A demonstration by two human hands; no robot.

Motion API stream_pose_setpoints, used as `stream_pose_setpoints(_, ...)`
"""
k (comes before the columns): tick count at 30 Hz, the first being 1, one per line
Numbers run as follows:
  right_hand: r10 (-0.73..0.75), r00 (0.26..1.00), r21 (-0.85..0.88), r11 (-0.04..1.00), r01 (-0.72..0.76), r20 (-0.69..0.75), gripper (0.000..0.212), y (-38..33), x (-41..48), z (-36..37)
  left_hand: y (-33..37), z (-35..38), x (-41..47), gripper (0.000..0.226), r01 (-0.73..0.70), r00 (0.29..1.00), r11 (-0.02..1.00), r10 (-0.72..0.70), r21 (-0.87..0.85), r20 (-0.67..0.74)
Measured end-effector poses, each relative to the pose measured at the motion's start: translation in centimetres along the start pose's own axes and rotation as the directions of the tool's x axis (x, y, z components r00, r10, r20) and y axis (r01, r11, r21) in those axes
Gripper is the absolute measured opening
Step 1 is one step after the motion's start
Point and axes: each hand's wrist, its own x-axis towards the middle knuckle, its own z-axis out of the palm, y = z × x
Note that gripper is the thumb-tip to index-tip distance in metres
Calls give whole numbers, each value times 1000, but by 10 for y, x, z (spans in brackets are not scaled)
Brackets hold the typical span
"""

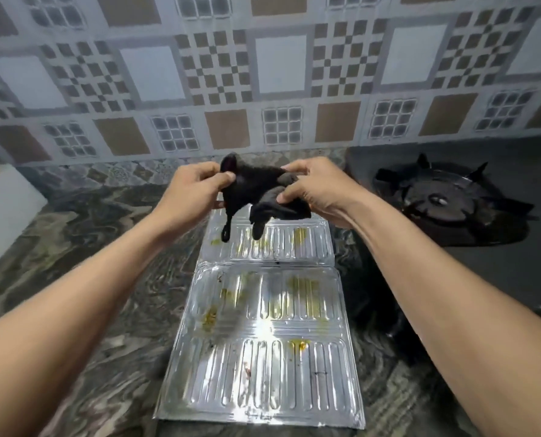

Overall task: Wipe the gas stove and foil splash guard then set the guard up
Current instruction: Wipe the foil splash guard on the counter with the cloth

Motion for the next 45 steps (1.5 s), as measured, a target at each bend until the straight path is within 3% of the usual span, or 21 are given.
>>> stream_pose_setpoints(4, 19, 999, -107, 994, -24, -45, 35, 9, 27, 10, -20, -5, 28, 31, -7, 999, 997, 10, 78, -40)
stream_pose_setpoints(8, 85, 994, 93, 993, -78, -73, 31, 9, 52, 16, -32, -6, 37, 14, -67, 996, 994, 61, 91, 60)
stream_pose_setpoints(12, 129, 990, 210, 971, -115, -54, 36, 10, 71, 23, -46, 0, 43, 37, -47, 981, 998, 41, 30, 190)
stream_pose_setpoints(15, 148, 989, 302, 943, -142, 4, 12, 13, 82, 28, -51, 2, 55, 45, 33, 990, 996, -21, -85, 140)
stream_pose_setpoints(18, 130, 991, 298, 945, -133, 30, 21, 18, 93, 31, -55, 2, 68, 38, 4, 998, 1000, -3, -14, 59)
stream_pose_setpoints(21, 135, 991, 276, 951, -137, 27, 26, 20, 103, 30, -59, -2, 81, 33, 79, 995, 997, -78, -22, 55)
stream_pose_setpoints(25, 110, 993, -35, 993, -112, -46, 29, 20, 119, 17, -61, -9, 94, 21, 117, 988, 993, -119, 23, 95)
stream_pose_setpoints(28, 98, 988, -249, 960, -125, -120, 27, 21, 133, 6, -62, -19, 111, 17, 209, 975, 977, -212, 51, 64)
stream_pose_setpoints(31, 141, 984, -399, 900, -173, -109, 31, 25, 146, 5, -70, -22, 129, 19, 339, 919, 933, -355, 120, 172)
stream_pose_setpoints(36, 264, 963, -638, 732, -238, -56, 36, 53, 183, 11, -105, -8, 147, 24, 470, 811, 848, -524, 244, 261)
stream_pose_setpoints(39, 326, 945, -770, 593, -236, -39, 16, 61, 206, 13, -124, -1, 151, 23, 525, 733, 791, -608, 314, 305)
stream_pose_setpoints(42, 278, 961, -860, 492, -135, 9, 17, 59, 229, 25, -138, 7, 150, 26, 527, 684, 761, -644, 377, 344)
stream_pose_setpoints(45, 241, 959, -931, 361, 54, 150, 24, 61, 253, 47, -152, 4, 151, 25, 593, 611, 723, -691, 355, 387)
